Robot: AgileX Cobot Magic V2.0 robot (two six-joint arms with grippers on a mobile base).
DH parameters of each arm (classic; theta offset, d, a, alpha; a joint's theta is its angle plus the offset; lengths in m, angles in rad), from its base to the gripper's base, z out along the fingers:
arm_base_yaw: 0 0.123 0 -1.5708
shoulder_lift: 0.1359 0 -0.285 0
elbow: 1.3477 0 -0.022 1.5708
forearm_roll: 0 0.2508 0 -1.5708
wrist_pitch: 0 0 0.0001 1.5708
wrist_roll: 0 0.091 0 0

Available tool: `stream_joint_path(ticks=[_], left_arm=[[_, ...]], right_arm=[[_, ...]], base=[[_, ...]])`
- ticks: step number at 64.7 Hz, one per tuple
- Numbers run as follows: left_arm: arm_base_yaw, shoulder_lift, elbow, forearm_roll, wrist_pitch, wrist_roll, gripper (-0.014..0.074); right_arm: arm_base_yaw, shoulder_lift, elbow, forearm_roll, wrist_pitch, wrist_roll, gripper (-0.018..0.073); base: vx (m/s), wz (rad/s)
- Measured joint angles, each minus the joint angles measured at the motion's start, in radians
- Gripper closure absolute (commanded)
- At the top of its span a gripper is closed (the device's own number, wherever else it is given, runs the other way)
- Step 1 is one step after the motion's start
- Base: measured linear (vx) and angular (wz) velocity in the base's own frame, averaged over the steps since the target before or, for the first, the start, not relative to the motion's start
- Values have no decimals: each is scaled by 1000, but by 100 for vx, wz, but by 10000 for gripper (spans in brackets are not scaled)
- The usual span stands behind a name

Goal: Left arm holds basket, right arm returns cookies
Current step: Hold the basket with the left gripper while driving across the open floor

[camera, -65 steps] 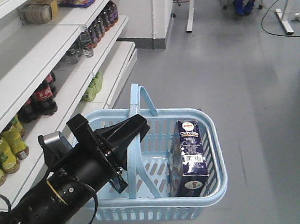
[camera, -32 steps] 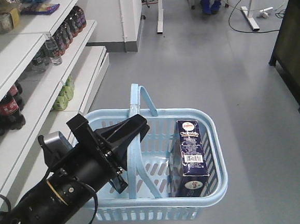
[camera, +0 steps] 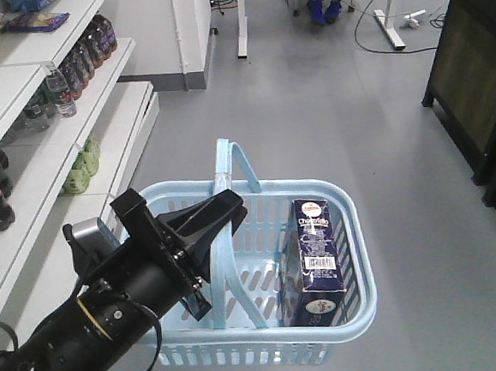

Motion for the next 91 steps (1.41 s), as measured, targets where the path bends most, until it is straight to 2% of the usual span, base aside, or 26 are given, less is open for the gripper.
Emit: stream_joint_path(ticks=[41,91], left_arm=[[0,0,0,0,0,0,596],[0,0,0,0,0,0,596]], right_arm=[[0,0,0,0,0,0,565],[0,0,0,0,0,0,565]], base=[[14,-5],[28,-2]])
